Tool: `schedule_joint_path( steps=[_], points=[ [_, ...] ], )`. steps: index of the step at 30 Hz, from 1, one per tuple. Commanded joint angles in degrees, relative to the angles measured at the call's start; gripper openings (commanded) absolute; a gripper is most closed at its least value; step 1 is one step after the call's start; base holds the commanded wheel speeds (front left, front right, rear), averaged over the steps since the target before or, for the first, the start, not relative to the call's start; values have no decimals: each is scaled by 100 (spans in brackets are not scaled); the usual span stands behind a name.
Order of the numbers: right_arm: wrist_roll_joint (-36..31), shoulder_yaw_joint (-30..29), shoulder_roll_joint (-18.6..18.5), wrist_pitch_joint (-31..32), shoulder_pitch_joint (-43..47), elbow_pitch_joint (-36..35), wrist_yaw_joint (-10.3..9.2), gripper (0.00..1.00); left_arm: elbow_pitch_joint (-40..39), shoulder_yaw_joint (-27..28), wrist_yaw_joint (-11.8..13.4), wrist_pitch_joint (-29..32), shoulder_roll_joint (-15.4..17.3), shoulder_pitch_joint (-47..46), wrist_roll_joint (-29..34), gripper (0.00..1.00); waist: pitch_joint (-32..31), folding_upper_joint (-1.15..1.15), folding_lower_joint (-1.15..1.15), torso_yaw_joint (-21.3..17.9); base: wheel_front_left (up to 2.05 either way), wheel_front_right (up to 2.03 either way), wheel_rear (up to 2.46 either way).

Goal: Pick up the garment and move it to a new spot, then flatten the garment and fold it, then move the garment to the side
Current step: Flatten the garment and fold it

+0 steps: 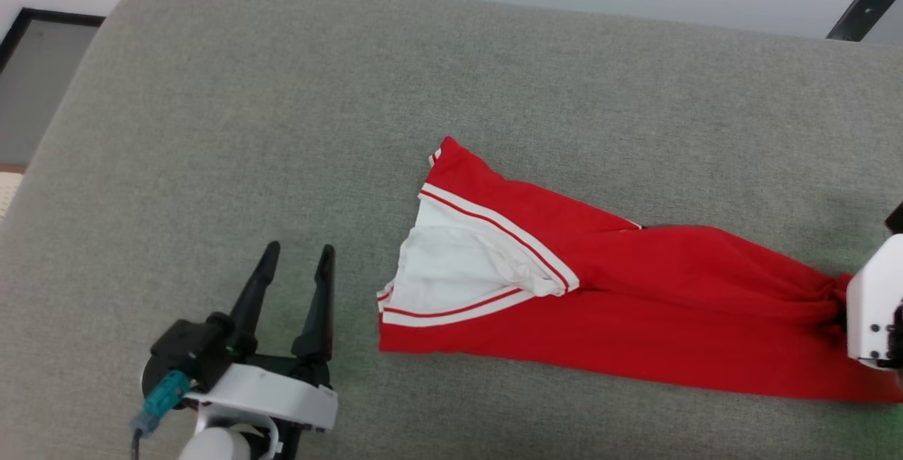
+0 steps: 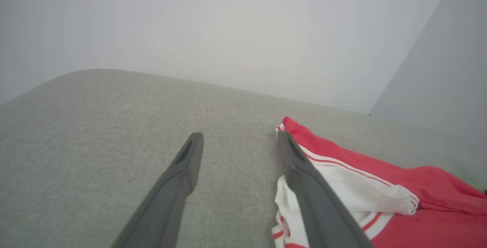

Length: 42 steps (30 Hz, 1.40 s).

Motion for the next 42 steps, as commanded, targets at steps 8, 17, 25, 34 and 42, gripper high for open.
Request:
schedule_joint_path(
  steps=[8,17,25,34,42],
  points=[
    [-136,-332,-431,29,42,169,-47,0,38,128,-13,2,39,151,-87,100,-204,0,0,-241,0,0,0],
    [556,-234,-9,538,-158,-839,-36,0,246,202,-12,2,-27,362,-173,100,-688,0,0,-576,0,0,0],
    [924,19,700,1003,-243,-1805,-36,0,402,217,7,2,-71,455,-260,100,-951,0,0,-602,0,0,0],
    [904,476,1571,1042,-554,-2056,-36,0,545,116,46,2,-228,338,-311,100,-1051,0,0,-164,0,0,0],
    [880,846,1763,666,-761,-1561,-36,0,679,-75,18,2,-346,153,-344,100,-987,0,0,458,0,0,0]
  ],
)
